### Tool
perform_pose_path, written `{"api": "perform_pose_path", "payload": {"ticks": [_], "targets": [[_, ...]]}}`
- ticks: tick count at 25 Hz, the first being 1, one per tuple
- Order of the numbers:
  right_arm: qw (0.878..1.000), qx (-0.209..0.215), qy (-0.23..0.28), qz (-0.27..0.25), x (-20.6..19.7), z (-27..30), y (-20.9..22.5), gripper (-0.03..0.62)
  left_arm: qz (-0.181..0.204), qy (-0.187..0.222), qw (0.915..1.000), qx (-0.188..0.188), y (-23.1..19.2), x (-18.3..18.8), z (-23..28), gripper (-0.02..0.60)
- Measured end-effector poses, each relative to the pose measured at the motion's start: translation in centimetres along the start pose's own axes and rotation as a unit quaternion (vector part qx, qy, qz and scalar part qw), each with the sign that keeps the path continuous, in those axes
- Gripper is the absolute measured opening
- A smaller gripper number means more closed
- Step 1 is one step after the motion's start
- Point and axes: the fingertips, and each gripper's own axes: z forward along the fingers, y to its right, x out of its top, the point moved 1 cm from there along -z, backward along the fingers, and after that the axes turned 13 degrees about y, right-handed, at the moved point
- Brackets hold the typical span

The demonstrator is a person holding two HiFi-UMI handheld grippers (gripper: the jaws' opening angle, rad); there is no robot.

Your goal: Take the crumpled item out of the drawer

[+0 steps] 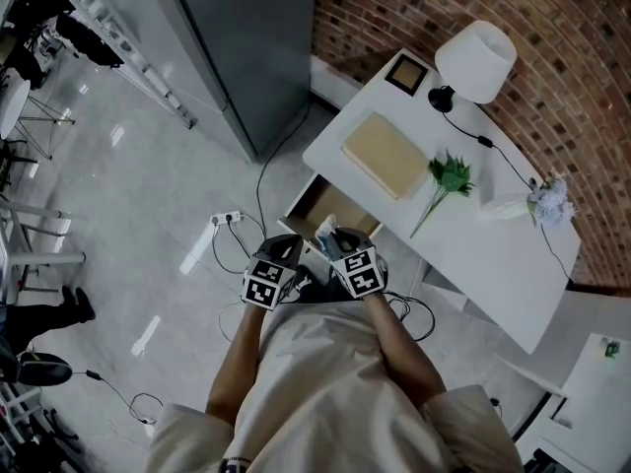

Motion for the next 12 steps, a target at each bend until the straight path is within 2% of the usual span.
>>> {"api": "perform_pose_path", "payload": {"ticks": [12], "targets": [[1.000, 0.004, -0.002, -0.001, 0.67, -0.14, -0.61, 0.060, -0.002, 0.002, 1.0000, 0.003, -0.05, -0.13, -0.38, 0.017]]}}
